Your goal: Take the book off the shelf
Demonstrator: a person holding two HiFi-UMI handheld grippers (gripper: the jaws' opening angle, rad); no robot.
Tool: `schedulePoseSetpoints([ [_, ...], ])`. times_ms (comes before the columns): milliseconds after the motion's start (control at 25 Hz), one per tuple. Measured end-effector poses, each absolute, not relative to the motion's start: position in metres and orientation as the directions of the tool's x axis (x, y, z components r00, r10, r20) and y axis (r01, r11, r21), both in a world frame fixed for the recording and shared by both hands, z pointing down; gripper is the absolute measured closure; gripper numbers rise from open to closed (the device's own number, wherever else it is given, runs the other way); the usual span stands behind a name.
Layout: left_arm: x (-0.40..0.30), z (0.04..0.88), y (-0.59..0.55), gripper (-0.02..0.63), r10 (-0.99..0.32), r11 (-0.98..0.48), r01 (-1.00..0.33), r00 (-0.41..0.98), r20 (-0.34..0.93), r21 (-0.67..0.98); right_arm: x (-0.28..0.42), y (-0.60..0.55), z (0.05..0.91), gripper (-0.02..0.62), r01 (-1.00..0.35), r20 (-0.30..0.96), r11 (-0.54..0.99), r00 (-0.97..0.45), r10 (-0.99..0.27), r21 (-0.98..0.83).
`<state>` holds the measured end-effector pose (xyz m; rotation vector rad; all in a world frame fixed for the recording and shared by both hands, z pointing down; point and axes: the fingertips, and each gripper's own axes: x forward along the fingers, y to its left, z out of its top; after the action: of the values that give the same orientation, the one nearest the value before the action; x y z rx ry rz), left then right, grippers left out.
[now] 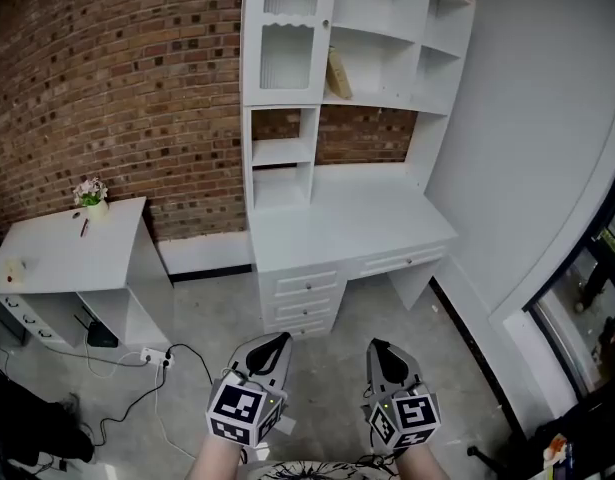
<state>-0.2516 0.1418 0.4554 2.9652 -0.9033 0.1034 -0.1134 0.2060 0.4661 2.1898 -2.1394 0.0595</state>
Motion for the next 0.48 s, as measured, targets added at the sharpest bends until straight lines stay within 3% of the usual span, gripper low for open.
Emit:
schedulePoseSetpoints([
  [480, -0.246, 0.462, 0.119, 0.594, -0.580, -0.811, -0.584, 0.810, 0.089, 0.031, -0.104, 0.181, 0.472, 0.590, -0.994, 0.120, -0.044, 0.056, -0.991, 0.097],
])
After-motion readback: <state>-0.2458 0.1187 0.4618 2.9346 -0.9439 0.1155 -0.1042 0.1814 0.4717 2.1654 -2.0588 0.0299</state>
